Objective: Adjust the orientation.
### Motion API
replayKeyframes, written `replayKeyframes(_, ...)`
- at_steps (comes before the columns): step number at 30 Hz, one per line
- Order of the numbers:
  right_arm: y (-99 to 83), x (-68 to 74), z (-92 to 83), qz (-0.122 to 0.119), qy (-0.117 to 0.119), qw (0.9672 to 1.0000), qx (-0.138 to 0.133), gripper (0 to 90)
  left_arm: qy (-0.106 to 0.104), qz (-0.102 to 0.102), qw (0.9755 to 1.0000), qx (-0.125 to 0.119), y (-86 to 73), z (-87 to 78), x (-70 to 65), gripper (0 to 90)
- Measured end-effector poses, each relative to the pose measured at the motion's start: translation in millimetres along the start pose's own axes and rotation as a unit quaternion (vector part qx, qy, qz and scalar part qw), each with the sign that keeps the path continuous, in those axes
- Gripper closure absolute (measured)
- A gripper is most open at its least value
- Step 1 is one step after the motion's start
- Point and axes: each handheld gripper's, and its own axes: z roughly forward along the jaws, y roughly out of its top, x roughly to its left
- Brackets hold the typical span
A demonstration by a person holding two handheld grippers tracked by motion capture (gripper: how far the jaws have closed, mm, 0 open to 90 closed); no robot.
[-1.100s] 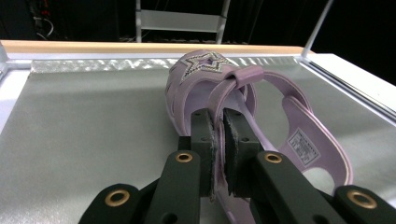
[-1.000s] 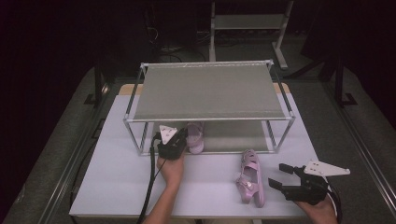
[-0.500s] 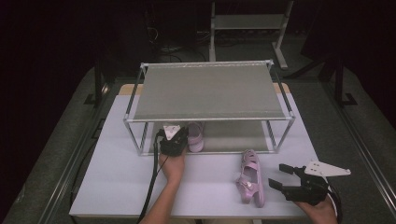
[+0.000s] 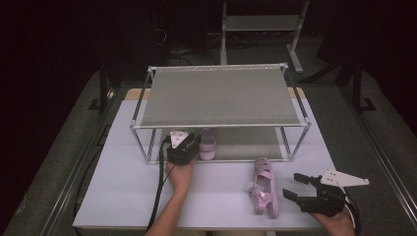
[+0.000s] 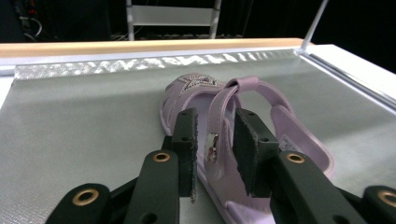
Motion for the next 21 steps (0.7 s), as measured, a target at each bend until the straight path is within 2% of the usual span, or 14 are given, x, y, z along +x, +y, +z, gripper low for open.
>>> replayKeyframes(5, 0.5, 1.1, 0.4, -0.001, 0.0, 1.0, 0.002, 23.4, -0.011, 0.011, 0.9998, 0.008, 1.1, -7.8, -2.0, 67.3)
replayKeyframes(8, 0.7, 1.5, 0.3, -0.001, -0.001, 1.0, 0.001, 23.3, -0.02, 0.004, 0.9998, 0.007, 0.6, -14.2, -4.0, 66.4)
replayKeyframes(12, 1.2, 1.5, 0.5, -0.002, -0.001, 1.0, -0.001, 23.3, -0.028, 0.011, 0.9995, 0.009, -1.4, -25.3, -3.2, 65.7)
replayKeyframes(16, 2.1, 2.3, 0.9, -0.001, -0.001, 1.0, -0.001, 23.3, -0.039, 0.032, 0.9982, 0.033, -6.2, -34.1, -5.2, 63.2)
replayKeyframes(21, 2.7, 3.7, 1.8, -0.003, -0.002, 1.0, -0.001, 23.3, -0.045, 0.039, 0.9976, 0.035, -10.6, -40.6, -5.7, 62.1)
